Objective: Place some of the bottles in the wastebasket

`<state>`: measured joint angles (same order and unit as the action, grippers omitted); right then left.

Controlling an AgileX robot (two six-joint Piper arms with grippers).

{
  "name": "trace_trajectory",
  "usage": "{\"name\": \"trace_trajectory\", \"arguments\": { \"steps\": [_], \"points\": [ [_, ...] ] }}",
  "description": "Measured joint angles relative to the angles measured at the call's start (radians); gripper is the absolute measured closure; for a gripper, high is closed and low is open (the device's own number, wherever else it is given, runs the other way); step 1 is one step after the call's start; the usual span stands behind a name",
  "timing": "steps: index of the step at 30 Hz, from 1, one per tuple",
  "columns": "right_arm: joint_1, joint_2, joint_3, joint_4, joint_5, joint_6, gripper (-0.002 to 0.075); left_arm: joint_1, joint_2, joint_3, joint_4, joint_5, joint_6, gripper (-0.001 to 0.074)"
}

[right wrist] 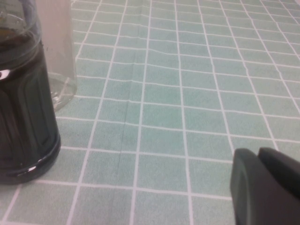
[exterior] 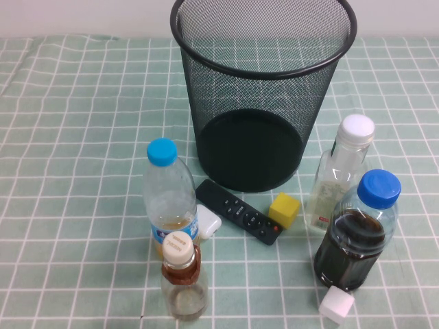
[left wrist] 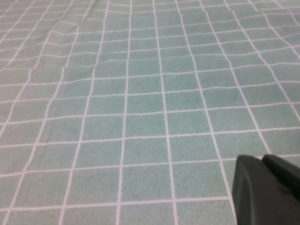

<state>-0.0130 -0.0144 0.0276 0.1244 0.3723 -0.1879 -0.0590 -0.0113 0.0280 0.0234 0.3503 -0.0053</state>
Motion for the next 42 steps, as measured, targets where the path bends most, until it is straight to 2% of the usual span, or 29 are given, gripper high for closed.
{"name": "trace_trajectory", "arguments": {
  "steps": [8, 16, 20, 23, 27, 31, 37, 42],
  "points": [
    [0.0, 0.0, 0.0, 0.0, 0.0, 0.0, 0.0734, 0.0, 0.0, 0.0, -0.064, -0.041, -0.006, 0.074],
    [0.0, 0.0, 0.0, 0.0, 0.0, 0.0, 0.0734, 0.0, 0.0, 0.0, -0.439, -0.197, -0.053, 0.074],
    [0.0, 0.0, 0.0, 0.0, 0.0, 0.0, 0.0734, 0.0, 0.0, -0.006, -0.547, -0.247, -0.074, 0.074],
    [0.0, 0.0, 0.0, 0.0, 0.0, 0.0, 0.0734, -0.002, 0.0, -0.089, -0.634, -0.113, -0.062, 0.074],
    [0.0, 0.0, 0.0, 0.0, 0.0, 0.0, 0.0734, -0.018, 0.066, -0.279, -0.657, 0.175, 0.113, 0.074],
    [0.0, 0.0, 0.0, 0.0, 0.0, 0.0, 0.0734, -0.114, 0.172, -0.433, -0.648, 0.286, 0.201, 0.074],
    [0.0, 0.0, 0.0, 0.0, 0.0, 0.0, 0.0734, -0.394, 0.381, -0.577, -0.461, 0.312, 0.248, 0.074],
    [0.0, 0.0, 0.0, 0.0, 0.0, 0.0, 0.0734, -0.55, 0.602, -0.618, -0.377, 0.223, 0.314, 0.074]
  ]
}}
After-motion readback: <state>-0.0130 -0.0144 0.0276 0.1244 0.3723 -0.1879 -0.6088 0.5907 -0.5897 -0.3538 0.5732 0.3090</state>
